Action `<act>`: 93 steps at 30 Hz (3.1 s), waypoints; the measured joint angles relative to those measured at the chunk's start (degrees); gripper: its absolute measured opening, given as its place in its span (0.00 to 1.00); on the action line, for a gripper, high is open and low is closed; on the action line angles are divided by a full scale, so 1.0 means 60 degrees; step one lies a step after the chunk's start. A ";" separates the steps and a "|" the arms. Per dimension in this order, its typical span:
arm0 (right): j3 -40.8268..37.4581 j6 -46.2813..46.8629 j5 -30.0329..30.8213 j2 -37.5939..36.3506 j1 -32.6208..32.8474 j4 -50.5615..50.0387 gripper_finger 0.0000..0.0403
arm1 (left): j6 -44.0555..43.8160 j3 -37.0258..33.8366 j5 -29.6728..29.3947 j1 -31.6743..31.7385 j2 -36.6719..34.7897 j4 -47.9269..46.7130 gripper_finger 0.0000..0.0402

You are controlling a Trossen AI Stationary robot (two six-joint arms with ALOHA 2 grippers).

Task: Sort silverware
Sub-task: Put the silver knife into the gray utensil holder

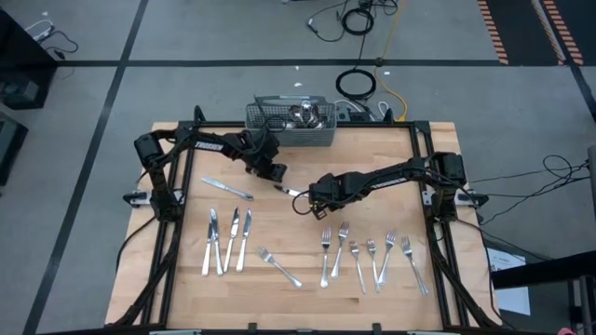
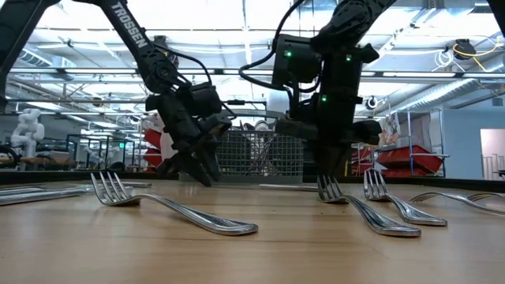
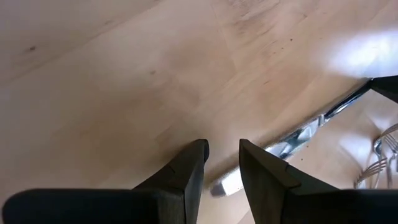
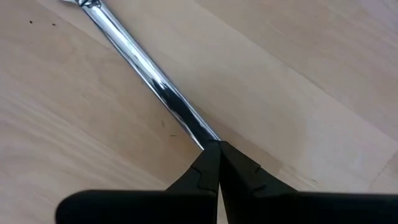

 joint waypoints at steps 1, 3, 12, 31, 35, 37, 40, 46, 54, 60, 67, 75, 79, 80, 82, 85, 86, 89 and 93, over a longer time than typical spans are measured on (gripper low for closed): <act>0.0000 0.0019 -0.0002 0.0043 0.0000 0.0003 0.00 | 0.0001 0.0000 0.0105 0.0031 0.0000 -0.0012 0.29; 0.0000 0.0031 -0.0009 0.0106 0.0000 0.0063 0.00 | 0.0114 0.0000 0.0186 0.0051 0.0004 -0.0060 0.29; -0.0015 0.0028 -0.0006 0.0143 0.0000 0.0197 0.00 | 0.0672 0.0026 0.0137 0.0065 -0.0018 -0.0539 0.29; -0.0026 0.0022 -0.0046 0.0143 -0.0036 0.0223 0.00 | 0.0819 0.0026 0.0057 -0.0335 -0.0036 -0.0589 0.29; -0.0026 0.0017 -0.0065 0.0143 -0.0039 0.0227 0.00 | 0.1005 0.0033 0.0134 -0.0168 -0.0036 -0.0662 0.29; -0.0029 0.0014 -0.0071 0.0143 -0.0040 0.0227 0.00 | 0.0969 0.0033 0.0401 -0.0068 -0.0031 -0.0733 0.29; -0.0029 -0.0005 -0.0059 0.0143 -0.0044 0.0230 0.00 | 0.0965 0.0033 0.0712 -0.0004 -0.0018 -0.0808 0.29; -0.0029 -0.0005 -0.0064 0.0143 -0.0062 0.0230 0.00 | 0.0728 0.0017 0.0742 -0.0095 -0.0018 -0.0671 0.29; -0.0035 0.0006 -0.0042 0.0143 -0.0062 0.0250 0.00 | 0.0606 0.0001 0.0865 -0.0140 0.0044 -0.0593 0.28; -0.0040 0.0003 -0.0020 0.0147 -0.0087 0.0452 0.00 | 0.0726 -0.0037 0.0851 -0.0157 0.0062 -0.0593 0.09; -0.0044 0.0003 -0.0006 0.0147 -0.0095 0.0518 0.00 | 0.0754 -0.0069 0.1058 -0.0144 0.0076 -0.0463 0.01; 0.0038 -0.0218 0.0036 0.0132 -0.0091 0.0546 0.00 | 0.0750 -0.0101 0.1739 0.0179 -0.0089 -0.0446 0.01; 0.0590 -0.0896 0.0594 0.0214 -0.0076 0.0214 0.00 | 0.0757 -0.0138 0.1900 0.0320 -0.0235 -0.0716 0.00; 0.0743 -0.1139 0.0750 0.0244 -0.0077 0.0167 0.00 | 0.0755 -0.0138 0.1902 0.0328 -0.0244 -0.0727 0.00; 0.1167 -0.1597 0.1069 0.0273 -0.0132 0.0361 0.00 | 0.0761 -0.0113 0.2081 0.0322 -0.0250 -0.0602 0.00; 0.1764 -0.2279 0.1390 0.0202 -0.0227 0.0207 0.00 | 0.0890 -0.0113 0.2330 0.0328 -0.0255 -0.0609 0.00; 0.1946 -0.2518 0.1453 0.0206 -0.0239 0.0244 0.01 | 0.0901 -0.0113 0.2355 0.0335 -0.0255 -0.0611 0.00; 0.2369 -0.3164 0.1485 0.0213 -0.0344 0.0168 0.06 | 0.0929 -0.0109 0.2355 0.0335 -0.0262 -0.0599 0.00; 0.2634 -0.3932 0.1129 0.0205 -0.0410 -0.0126 0.18 | 0.0929 -0.0103 0.2487 0.0357 -0.0271 -0.0593 0.00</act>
